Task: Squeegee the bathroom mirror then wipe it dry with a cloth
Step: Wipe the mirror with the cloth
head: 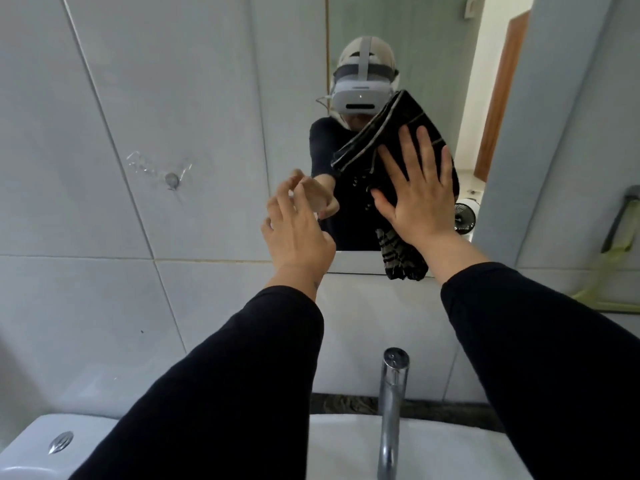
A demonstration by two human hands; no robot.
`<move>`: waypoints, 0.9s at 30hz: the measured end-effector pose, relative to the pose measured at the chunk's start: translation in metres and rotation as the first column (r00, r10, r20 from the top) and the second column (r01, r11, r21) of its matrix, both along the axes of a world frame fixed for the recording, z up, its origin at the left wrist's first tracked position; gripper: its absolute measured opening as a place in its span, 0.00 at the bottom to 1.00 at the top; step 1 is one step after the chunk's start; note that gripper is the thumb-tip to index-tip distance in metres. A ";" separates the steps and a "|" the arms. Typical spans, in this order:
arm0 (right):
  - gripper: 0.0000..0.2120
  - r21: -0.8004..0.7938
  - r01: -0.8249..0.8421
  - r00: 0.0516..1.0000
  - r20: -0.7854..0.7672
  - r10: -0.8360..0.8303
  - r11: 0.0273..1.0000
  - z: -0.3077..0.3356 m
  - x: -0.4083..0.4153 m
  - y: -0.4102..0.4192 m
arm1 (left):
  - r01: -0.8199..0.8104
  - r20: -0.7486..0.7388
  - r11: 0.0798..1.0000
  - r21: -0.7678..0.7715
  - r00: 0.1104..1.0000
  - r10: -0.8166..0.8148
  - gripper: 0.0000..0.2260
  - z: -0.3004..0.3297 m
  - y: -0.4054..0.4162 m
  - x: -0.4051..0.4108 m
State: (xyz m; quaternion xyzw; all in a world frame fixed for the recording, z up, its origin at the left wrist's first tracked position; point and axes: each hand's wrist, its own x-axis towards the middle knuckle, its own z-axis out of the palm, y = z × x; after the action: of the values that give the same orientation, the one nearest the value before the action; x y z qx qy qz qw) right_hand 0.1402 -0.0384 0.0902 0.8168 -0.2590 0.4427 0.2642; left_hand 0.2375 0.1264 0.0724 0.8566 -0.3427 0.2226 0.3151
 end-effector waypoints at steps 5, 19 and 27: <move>0.33 0.201 0.116 0.993 -0.051 -0.107 0.973 -0.010 -0.055 -0.028 | 0.194 -0.106 0.973 0.128 0.978 -0.181 0.25 0.011 -0.027 -0.048; 0.34 0.304 0.140 0.981 0.089 -0.175 0.942 -0.065 -0.096 -0.063 | 0.326 -0.212 0.857 0.399 0.942 -0.260 0.11 -0.006 -0.052 -0.078; 0.32 0.130 0.095 0.969 0.214 -0.121 0.987 -0.098 -0.059 -0.055 | 0.275 -0.235 0.863 0.423 0.954 -0.188 0.13 -0.026 -0.032 -0.036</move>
State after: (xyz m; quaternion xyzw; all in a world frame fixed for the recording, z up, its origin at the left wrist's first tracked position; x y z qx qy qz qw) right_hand 0.0810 -0.0939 -0.0082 0.7614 -0.3569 0.4994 0.2083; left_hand 0.2010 0.0941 0.0460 0.8754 -0.4549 0.0167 0.1626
